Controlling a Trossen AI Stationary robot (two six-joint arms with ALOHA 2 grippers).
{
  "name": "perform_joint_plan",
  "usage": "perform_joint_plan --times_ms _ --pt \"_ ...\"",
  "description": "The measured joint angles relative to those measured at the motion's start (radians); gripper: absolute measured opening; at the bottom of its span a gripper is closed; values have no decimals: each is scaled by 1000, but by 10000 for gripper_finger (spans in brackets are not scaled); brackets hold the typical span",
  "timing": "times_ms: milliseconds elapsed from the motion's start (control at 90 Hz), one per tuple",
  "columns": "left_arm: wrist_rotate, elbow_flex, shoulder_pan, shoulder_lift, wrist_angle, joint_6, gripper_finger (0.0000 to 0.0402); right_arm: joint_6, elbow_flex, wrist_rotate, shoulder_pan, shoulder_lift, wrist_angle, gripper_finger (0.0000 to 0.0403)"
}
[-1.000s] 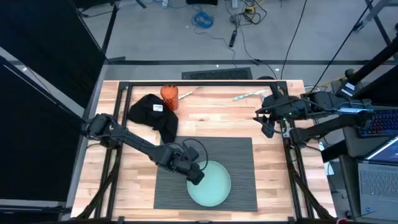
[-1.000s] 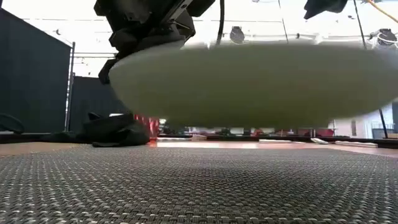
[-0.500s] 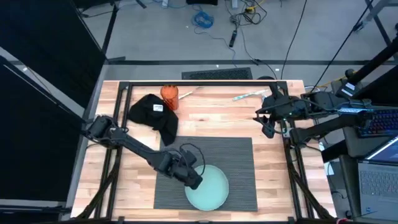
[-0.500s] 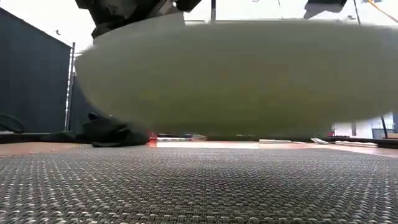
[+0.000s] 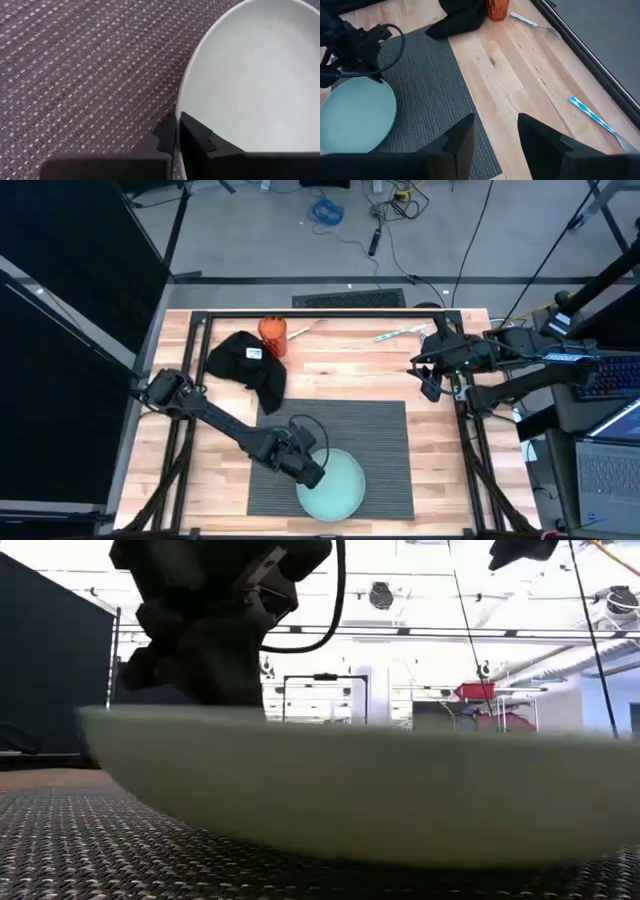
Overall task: Set table place
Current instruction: Put the green plate on the gray table mat, then fold the black napkin
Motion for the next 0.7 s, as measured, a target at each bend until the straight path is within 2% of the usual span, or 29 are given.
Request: perform_joint_plan --times_ms 133,578,700 --pt "21 0 1 0 -21 9 9 6 0 0 0 0 0 134" --pt "-17 0 14 -5 -62 72 97 10 0 0 0 0 0 134" --pt "-96 0 25 -41 -109 72 100 15 0 0 0 0 -2 134"
